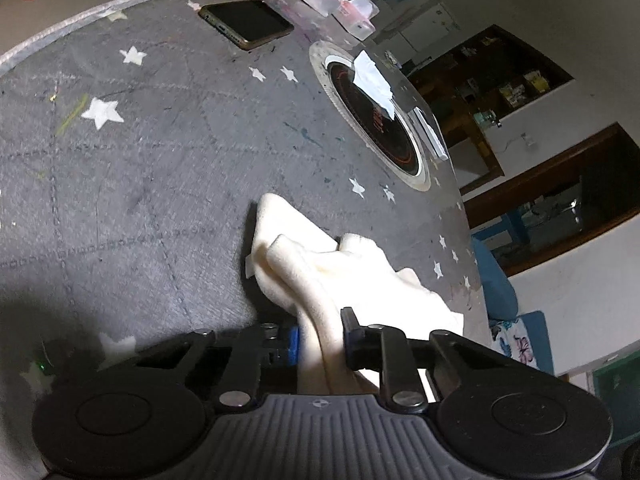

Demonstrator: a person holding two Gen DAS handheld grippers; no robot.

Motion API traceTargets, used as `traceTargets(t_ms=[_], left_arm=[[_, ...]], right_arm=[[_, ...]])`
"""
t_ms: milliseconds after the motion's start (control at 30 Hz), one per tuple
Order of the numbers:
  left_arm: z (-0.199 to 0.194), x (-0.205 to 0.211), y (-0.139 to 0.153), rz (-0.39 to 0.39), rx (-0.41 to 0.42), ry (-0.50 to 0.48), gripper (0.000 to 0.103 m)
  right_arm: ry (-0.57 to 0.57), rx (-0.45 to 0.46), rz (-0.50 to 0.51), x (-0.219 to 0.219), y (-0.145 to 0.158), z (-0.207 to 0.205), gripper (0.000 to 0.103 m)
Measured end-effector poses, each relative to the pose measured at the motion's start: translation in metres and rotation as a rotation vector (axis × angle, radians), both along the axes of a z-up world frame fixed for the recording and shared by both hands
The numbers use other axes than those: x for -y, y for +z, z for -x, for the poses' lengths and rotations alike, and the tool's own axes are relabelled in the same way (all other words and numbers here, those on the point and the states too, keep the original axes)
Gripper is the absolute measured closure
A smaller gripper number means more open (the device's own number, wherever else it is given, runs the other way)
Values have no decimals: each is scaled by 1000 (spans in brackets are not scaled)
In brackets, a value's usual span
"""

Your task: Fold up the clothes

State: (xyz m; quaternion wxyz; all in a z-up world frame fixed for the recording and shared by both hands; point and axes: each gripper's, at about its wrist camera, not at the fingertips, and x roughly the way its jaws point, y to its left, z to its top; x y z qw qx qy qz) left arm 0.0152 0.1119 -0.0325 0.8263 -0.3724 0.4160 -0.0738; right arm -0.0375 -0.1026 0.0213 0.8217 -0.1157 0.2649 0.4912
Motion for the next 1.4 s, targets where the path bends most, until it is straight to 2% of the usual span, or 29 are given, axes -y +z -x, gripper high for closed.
traceTargets(t_ms=[167,400,500,600,767,867,900,933,1000,1033,1167,1400], left_arm=[[2,3,1,-27,15,-14,83],[1,6,2,-61,31,-32,83],[0,8,3,-77,32,-39,83],[-1,9,4,-86,32,-43,83],[-3,10,5,-105,35,-54,82],[-4,12,7,-122,37,-63,82],[-5,12,7,-128,39,-66,82],[-5,13,7,-135,40,-69,83],[-7,14,8,-151,42,-74,83],[-7,16,9,-165,43,-79,83],[-9,23,15,-222,49,-101,85],[-19,47,33,-244,114,-173,86]], right_arm=[[-121,-50,-41,36,1,-14,83],[-465,-79,-37,110,-13,-61,79],[-571,-98,-30,132,-24,-80,72],[-630,-139,-38,150,-34,-92,64],[-658,-218,-75,159,-50,-106,63],[-645,-215,-87,157,-53,-107,64],[-640,-215,-90,156,-54,-107,68],[-633,-215,-91,154,-54,-107,79],[-619,-216,-89,151,-53,-106,88],[-617,-212,-89,151,-52,-104,91],[-625,-176,-98,152,-43,-97,93],[-656,-81,-99,169,-17,-79,93]])
